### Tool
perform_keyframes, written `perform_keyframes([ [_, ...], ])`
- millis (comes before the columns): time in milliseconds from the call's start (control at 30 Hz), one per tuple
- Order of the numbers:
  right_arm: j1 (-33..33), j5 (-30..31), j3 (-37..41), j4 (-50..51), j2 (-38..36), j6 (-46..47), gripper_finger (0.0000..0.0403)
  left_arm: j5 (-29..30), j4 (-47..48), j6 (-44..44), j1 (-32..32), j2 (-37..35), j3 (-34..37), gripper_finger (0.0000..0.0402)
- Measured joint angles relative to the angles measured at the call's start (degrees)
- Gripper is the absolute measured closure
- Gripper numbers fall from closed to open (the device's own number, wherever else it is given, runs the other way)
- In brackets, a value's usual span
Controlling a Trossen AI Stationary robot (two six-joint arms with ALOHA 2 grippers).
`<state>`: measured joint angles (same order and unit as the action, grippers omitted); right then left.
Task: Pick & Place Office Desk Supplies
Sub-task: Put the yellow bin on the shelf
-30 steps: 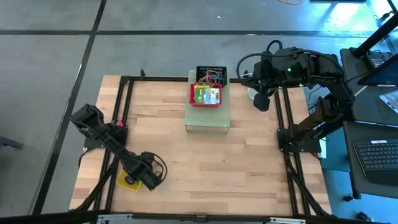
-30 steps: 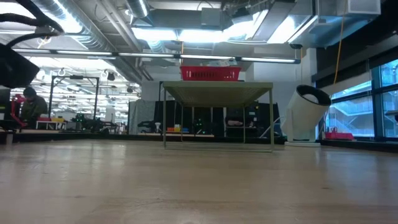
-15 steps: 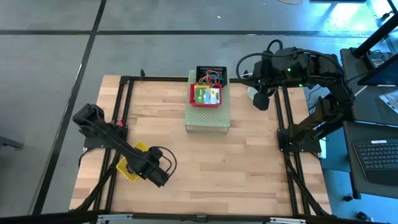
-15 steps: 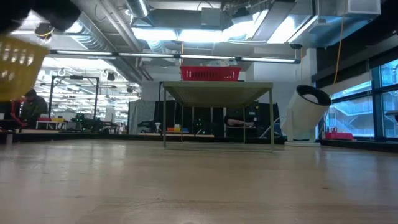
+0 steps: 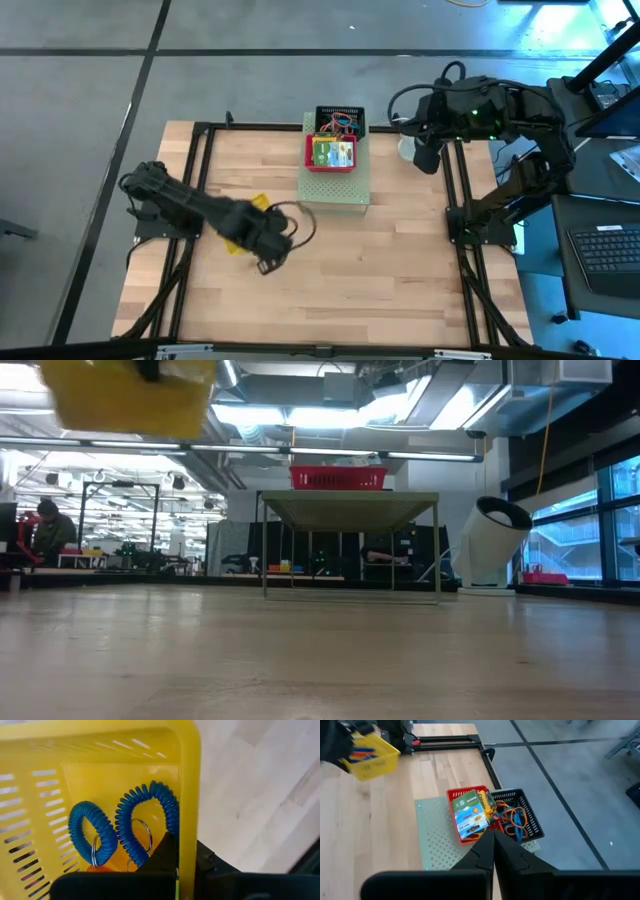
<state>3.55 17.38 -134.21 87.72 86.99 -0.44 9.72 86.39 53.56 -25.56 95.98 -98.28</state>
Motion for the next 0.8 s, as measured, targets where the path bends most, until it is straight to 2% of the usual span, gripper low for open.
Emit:
perform_keyframes([
  [400, 0.0, 0.2, 0.0, 0.5, -3.9, 4.5, 0.0396, 1.3, -4.1, -31.3, 15.8, 9.1, -10.6, 0.0398],
  [567, 0.0, -0.3, 0.0, 1.5, -4.6, 6.0, 0.0396, 1.0, -5.4, -40.8, 19.1, 14.4, -16.6, 0.0399],
  [800, 0.0, -0.3, 0.0, 2.3, -4.6, 7.5, 0.0395, -0.2, -5.1, -49.3, 20.6, 21.9, -25.5, 0.0399],
])
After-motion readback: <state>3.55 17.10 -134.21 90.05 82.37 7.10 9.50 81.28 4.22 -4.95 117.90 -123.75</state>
